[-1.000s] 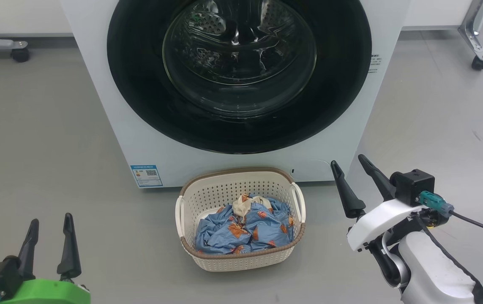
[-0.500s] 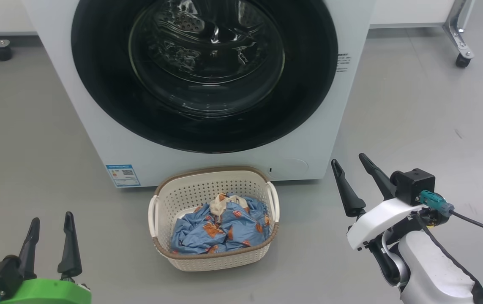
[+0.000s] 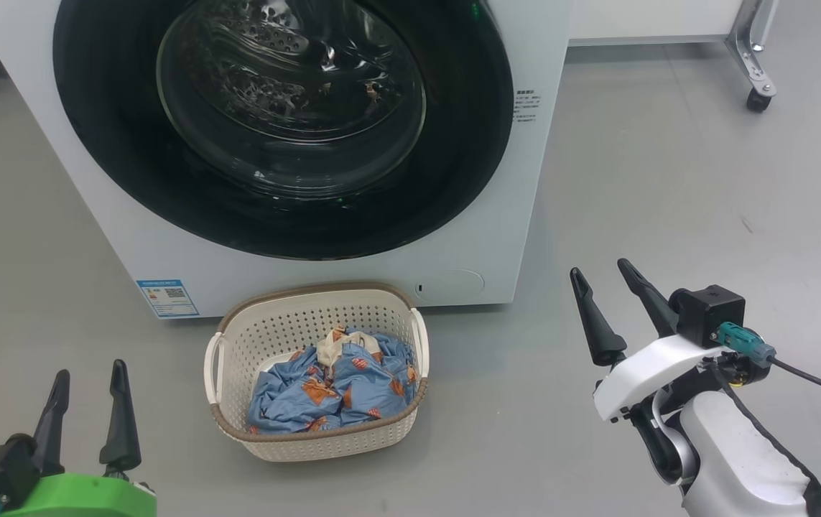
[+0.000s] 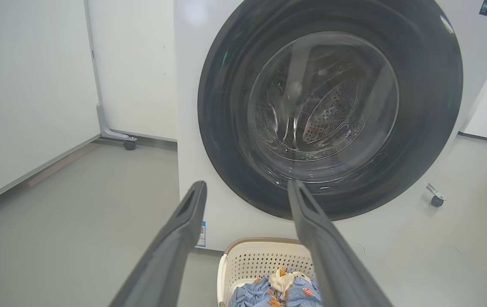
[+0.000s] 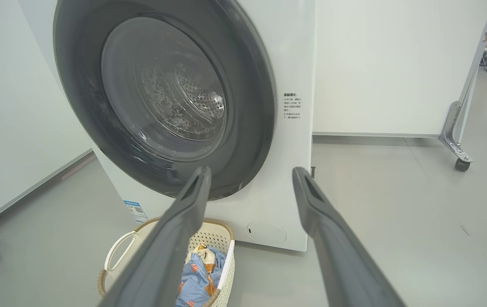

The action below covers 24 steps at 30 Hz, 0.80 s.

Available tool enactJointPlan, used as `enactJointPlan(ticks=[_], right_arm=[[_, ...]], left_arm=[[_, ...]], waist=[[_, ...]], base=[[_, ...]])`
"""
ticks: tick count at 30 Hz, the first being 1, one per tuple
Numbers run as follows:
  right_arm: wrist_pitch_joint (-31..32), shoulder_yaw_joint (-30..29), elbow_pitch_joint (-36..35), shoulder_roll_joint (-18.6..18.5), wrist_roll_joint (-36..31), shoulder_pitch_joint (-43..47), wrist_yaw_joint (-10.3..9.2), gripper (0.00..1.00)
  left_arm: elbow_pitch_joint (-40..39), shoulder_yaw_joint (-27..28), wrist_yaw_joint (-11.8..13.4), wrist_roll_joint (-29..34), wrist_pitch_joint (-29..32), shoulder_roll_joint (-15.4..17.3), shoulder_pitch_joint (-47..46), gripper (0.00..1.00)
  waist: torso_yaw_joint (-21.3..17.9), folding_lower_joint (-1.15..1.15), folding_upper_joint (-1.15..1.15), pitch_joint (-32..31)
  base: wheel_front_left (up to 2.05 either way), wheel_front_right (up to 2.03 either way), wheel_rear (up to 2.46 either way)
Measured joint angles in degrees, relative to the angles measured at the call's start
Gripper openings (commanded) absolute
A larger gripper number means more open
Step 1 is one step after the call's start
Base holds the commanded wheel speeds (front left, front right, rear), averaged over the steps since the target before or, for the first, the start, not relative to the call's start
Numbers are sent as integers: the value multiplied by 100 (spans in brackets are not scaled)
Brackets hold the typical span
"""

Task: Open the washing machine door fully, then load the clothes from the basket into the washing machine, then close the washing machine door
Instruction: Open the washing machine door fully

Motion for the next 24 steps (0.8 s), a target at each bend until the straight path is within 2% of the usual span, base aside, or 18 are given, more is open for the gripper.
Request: enactJointPlan(ticks=[12, 24], right_arm=[[0, -71, 20, 22, -49, 0, 30, 100], [0, -89, 51, 29, -104, 0, 70, 100]], left_arm=[[19, 49, -25, 0, 0, -24, 0, 100], [34, 62, -38, 53, 0, -81, 0, 100]], waist=[[-3, 0, 0, 9], [12, 0, 0, 23]], base=[[29, 29, -59], [4, 4, -9]])
